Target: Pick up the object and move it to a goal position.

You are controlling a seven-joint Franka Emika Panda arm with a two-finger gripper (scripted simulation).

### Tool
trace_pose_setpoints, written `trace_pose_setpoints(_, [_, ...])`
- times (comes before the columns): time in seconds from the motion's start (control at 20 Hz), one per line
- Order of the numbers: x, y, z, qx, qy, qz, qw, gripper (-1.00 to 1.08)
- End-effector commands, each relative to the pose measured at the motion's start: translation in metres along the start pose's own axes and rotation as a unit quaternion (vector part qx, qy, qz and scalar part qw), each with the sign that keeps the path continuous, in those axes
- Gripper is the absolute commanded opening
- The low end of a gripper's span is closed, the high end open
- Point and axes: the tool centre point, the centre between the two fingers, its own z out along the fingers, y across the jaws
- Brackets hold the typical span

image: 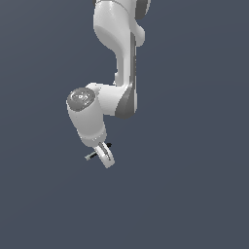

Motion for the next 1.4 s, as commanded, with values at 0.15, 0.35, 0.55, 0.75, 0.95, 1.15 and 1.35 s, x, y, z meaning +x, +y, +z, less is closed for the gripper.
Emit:
trace_pose_setpoints(0.15, [0.036,0.01,-0.05,0.0,0.0,0.0,1.0,-1.0])
trace_pose_setpoints(0.35, [0.061,0.015,-0.083,0.0,0.0,0.0,1.0,-1.0])
trace_pose_setpoints(0.55, [0.081,0.019,-0.109,0.0,0.0,-0.001,1.0,-1.0])
trace_pose_setpoints(0.75, [0.096,0.021,-0.128,0.0,0.0,-0.001,1.0,-1.0])
trace_pose_setpoints(0.95, [0.106,0.023,-0.141,0.0,0.0,-0.001,1.0,-1.0])
trace_pose_setpoints(1.15, [0.112,0.023,-0.148,0.0,0.0,-0.001,1.0,-1.0])
trace_pose_setpoints(1.35, [0.115,0.024,-0.152,0.0,0.0,-0.001,1.0,-1.0])
